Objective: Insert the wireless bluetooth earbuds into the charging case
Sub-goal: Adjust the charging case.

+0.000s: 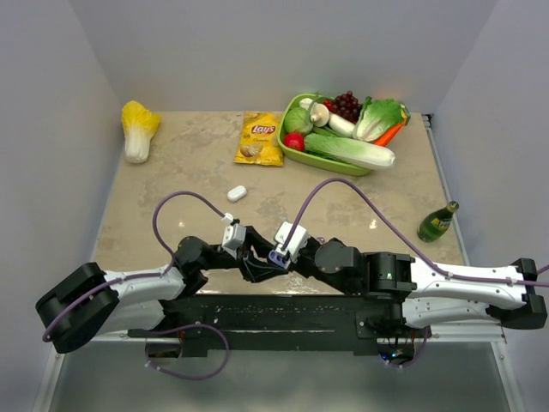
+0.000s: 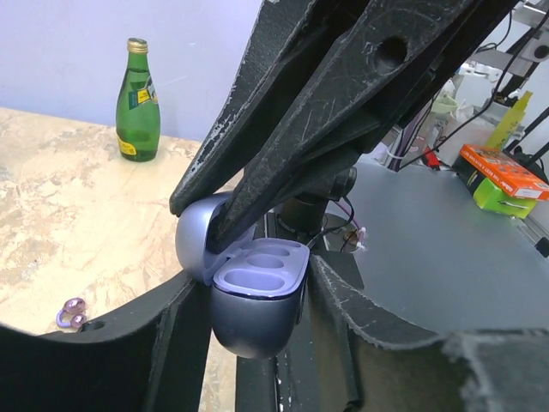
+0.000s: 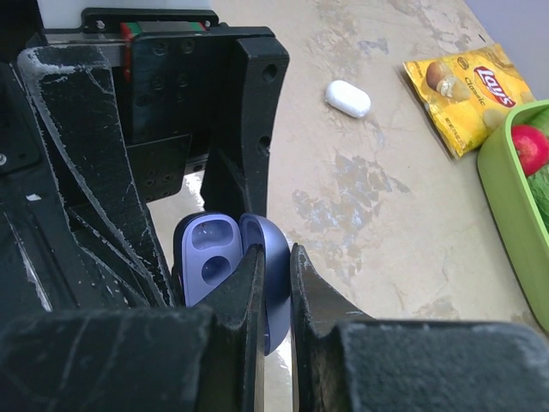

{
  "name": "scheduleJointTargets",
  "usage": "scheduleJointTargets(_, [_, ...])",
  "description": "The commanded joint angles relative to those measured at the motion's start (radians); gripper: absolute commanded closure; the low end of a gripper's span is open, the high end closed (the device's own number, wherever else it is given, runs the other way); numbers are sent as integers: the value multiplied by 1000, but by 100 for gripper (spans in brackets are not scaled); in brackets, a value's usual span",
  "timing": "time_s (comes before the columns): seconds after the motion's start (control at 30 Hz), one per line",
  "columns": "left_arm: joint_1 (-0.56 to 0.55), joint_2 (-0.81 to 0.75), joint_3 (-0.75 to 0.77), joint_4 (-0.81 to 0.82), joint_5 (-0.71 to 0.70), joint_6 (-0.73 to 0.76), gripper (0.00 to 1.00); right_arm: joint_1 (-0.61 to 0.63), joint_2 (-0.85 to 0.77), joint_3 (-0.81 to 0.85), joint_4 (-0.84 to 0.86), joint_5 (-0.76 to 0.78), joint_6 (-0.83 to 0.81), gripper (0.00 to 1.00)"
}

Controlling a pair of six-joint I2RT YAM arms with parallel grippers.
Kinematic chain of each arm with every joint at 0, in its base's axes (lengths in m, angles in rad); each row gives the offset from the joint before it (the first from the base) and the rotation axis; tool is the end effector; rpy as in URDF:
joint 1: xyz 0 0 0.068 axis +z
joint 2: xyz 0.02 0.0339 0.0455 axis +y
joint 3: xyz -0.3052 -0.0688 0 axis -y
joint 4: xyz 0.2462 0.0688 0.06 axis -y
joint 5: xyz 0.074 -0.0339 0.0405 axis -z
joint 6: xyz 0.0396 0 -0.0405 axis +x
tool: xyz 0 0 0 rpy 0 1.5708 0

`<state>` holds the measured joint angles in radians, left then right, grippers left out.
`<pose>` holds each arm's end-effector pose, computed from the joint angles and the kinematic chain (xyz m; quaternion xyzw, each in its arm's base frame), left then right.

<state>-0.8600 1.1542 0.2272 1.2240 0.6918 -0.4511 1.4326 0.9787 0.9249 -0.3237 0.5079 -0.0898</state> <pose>0.1062 -0.1621 0.2623 0.3805 0.4925 -0.6209 0.4766 0.0466 0.1951 0.3734 -0.4501 0.6771 0.1756 0.5551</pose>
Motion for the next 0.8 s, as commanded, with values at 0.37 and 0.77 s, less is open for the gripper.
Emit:
scheduleJointTargets(0.37, [-7, 10, 44, -38, 8, 52, 45, 6, -26, 14, 31, -32, 5, 100])
scheduleJointTargets(0.77, [-7, -4, 35, -8, 20, 39, 66, 6, -15, 11, 26, -31, 7, 100])
